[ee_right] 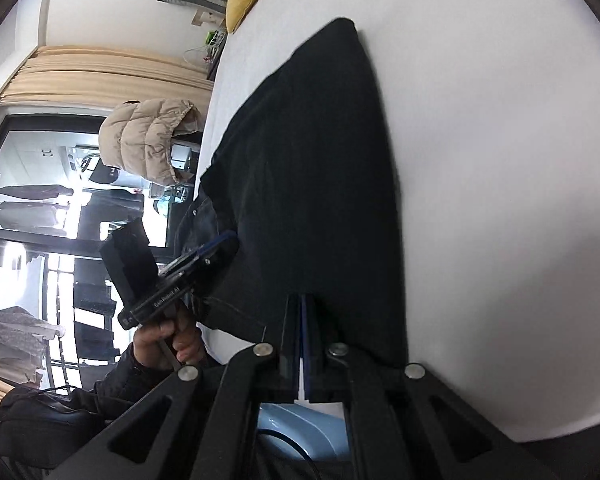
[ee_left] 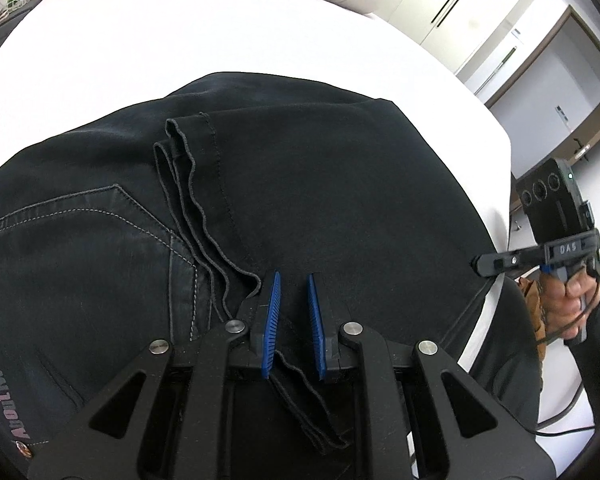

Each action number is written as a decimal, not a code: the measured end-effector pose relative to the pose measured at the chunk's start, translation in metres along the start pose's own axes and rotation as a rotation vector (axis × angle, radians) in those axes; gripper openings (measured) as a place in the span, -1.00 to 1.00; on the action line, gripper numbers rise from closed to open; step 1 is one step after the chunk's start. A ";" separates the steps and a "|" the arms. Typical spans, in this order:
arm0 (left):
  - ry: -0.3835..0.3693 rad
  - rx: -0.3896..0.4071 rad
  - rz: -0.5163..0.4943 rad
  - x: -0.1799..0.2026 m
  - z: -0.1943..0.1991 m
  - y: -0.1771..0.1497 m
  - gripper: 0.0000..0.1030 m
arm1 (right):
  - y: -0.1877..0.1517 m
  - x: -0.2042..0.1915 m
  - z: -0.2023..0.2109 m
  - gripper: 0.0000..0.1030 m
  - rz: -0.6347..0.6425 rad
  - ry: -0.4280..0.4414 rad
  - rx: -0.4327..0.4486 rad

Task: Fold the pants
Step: 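Grasp the folded jeans end with the left gripper and lift it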

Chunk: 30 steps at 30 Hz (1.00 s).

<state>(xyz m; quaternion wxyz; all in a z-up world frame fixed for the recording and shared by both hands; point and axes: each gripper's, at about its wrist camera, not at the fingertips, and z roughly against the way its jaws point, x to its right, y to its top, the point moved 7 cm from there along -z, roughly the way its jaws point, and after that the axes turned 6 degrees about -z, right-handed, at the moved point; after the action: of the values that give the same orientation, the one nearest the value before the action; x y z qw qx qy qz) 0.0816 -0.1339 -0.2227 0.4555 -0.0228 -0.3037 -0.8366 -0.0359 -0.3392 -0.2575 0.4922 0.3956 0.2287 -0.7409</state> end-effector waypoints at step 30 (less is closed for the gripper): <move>-0.070 0.419 0.785 -0.149 0.209 -0.188 0.75 | 0.032 -0.135 -0.105 -0.30 -0.020 0.197 0.142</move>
<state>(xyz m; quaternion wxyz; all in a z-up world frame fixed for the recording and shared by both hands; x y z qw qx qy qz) -0.0269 0.1634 -0.1906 0.7228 -0.0721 -0.4503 -0.5193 0.0586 -0.2021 -0.2074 0.4306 0.4981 0.2268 -0.7176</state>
